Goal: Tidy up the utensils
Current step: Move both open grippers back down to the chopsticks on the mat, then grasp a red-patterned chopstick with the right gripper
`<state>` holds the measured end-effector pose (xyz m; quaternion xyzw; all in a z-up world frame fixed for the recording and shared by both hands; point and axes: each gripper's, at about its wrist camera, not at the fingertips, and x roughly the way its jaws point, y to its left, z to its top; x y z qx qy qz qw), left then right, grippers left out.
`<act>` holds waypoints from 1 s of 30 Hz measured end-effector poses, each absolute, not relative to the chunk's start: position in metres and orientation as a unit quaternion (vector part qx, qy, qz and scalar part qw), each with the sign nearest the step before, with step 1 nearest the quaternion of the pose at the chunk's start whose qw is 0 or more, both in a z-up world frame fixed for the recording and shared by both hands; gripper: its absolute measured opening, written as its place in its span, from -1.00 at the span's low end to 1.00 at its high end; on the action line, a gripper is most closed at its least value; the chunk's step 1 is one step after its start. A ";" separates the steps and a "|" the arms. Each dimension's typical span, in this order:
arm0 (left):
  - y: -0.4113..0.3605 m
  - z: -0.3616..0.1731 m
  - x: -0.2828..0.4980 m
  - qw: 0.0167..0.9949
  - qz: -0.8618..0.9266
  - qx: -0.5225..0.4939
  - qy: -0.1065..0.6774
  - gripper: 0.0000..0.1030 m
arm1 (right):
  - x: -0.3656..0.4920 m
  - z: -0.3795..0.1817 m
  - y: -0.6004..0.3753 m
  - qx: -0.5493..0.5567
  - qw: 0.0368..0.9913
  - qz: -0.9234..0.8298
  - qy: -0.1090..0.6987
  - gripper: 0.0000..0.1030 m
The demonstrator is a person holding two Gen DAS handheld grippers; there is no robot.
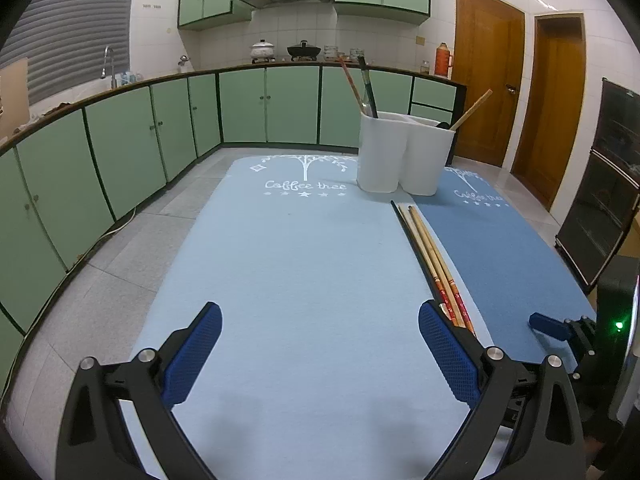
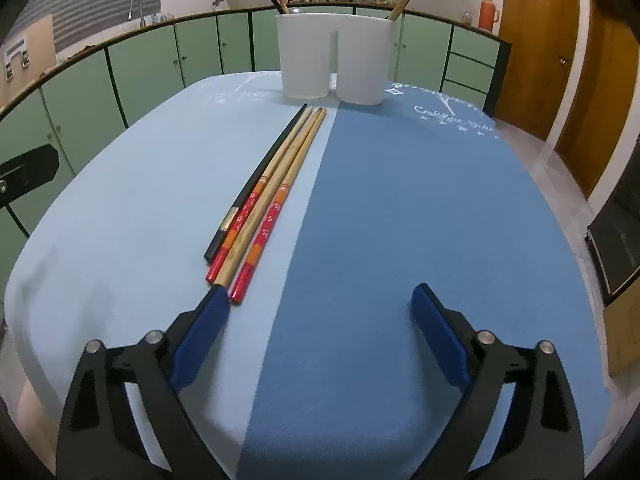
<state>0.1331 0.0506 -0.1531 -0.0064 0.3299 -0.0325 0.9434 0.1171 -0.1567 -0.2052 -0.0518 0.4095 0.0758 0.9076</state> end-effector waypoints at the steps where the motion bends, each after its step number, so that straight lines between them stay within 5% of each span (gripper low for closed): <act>1: 0.051 -0.153 0.134 0.943 -0.031 -0.008 0.330 0.88 | 0.117 -0.205 -0.155 -0.056 0.908 0.075 0.408 0.65; 14: 0.046 -0.161 0.136 0.938 -0.032 0.000 0.345 0.88 | 0.116 -0.204 -0.164 -0.037 0.911 0.072 0.404 0.29; 20: 0.034 -0.175 0.143 0.929 -0.040 0.013 0.367 0.88 | 0.119 -0.202 -0.162 -0.034 0.912 0.099 0.396 -0.60; 21: 0.032 -0.178 0.144 0.927 -0.042 0.014 0.372 0.88 | 0.120 -0.202 -0.164 -0.035 0.912 0.098 0.397 -0.90; 30: -0.002 -0.203 0.152 0.910 -0.058 0.047 0.408 0.83 | 0.121 -0.201 -0.195 0.006 0.912 0.096 0.400 -0.90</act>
